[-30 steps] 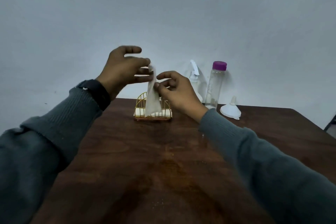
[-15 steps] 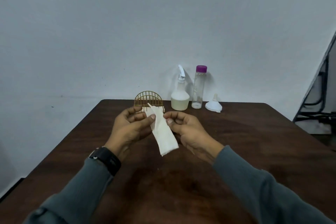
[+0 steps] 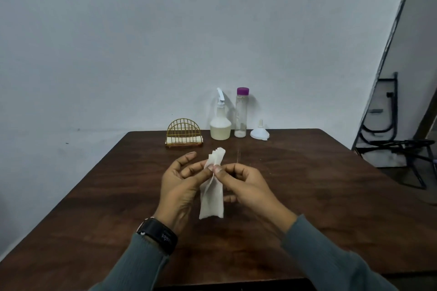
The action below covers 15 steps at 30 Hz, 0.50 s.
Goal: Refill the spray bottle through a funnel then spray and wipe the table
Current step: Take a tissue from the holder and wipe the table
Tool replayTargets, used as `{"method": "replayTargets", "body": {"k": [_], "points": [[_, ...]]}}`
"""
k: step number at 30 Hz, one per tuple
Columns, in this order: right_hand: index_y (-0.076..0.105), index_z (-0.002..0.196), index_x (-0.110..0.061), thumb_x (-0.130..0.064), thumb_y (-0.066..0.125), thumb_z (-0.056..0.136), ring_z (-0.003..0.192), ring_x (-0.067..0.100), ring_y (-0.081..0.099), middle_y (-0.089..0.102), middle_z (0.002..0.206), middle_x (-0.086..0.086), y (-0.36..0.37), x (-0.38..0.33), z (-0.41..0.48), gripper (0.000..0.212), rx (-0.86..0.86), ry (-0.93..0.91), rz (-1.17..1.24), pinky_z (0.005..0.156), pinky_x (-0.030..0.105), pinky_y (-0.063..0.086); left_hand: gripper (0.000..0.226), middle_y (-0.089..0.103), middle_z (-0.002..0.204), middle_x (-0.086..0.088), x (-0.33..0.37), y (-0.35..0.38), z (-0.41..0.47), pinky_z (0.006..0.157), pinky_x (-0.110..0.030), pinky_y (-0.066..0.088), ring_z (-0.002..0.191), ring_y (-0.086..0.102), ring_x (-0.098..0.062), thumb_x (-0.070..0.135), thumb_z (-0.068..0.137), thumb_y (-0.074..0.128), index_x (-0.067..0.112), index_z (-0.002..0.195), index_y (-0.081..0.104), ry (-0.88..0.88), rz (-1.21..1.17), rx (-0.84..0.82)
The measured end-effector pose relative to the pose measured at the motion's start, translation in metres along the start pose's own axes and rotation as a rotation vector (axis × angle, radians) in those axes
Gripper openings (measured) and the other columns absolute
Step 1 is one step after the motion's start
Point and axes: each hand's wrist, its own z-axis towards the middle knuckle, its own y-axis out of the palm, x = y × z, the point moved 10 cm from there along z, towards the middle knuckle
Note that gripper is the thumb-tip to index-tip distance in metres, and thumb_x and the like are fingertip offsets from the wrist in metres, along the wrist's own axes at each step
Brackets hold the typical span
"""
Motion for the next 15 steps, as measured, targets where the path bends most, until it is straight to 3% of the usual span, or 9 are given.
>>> {"method": "replayTargets", "body": {"k": [3,6,7,10,15], "points": [[0.075,0.103,-0.012,-0.022,0.07,0.095,0.091,0.014,0.075,0.076,0.106,0.008,-0.007,-0.014,-0.006,0.014,0.031,-0.036,0.046,0.069,0.028,0.062,0.057,0.079,0.099,-0.012,0.009,0.004,-0.005,0.077,-0.041,0.062,0.089,0.076,-0.025,-0.003,0.073,0.079,0.013,0.123,0.057,0.023,-0.038,-0.013],[0.077,0.107,-0.017,-0.044,0.078,0.078,0.098,0.015,0.076,0.079,0.105,0.002,-0.003,-0.022,-0.014,0.04,-0.033,-0.062,0.023,0.075,0.031,0.063,0.059,0.079,0.091,-0.008,0.019,0.009,-0.009,0.064,-0.034,0.063,0.079,0.077,-0.02,0.002,0.064,0.079,0.014,0.118,0.058,0.074,-0.019,-0.043],[0.078,0.106,-0.018,-0.045,0.079,0.079,0.099,0.016,0.076,0.08,0.104,0.001,-0.003,-0.022,-0.015,0.038,-0.025,-0.07,0.004,0.076,0.031,0.063,0.059,0.079,0.088,-0.007,0.02,0.011,-0.011,0.061,-0.033,0.063,0.075,0.077,-0.018,0.003,0.063,0.079,0.014,0.117,0.059,0.08,-0.007,-0.054],[0.078,0.101,-0.017,-0.025,0.073,0.094,0.098,0.022,0.076,0.081,0.099,0.004,-0.017,-0.016,-0.011,0.012,0.091,-0.095,0.036,0.082,0.035,0.063,0.059,0.08,0.09,-0.008,0.018,0.014,-0.012,0.063,-0.034,0.064,0.076,0.077,-0.019,0.001,0.066,0.081,0.012,0.119,0.06,0.076,0.014,-0.07],[0.077,0.1,-0.01,-0.021,0.065,0.1,0.096,0.025,0.077,0.081,0.099,0.007,-0.042,-0.011,-0.008,0.017,0.199,-0.071,0.146,0.084,0.04,0.063,0.064,0.079,0.101,-0.012,0.017,0.003,-0.007,0.071,-0.04,0.062,0.08,0.077,-0.02,0.007,0.063,0.083,0.011,0.123,0.059,0.037,-0.013,-0.033]]}}
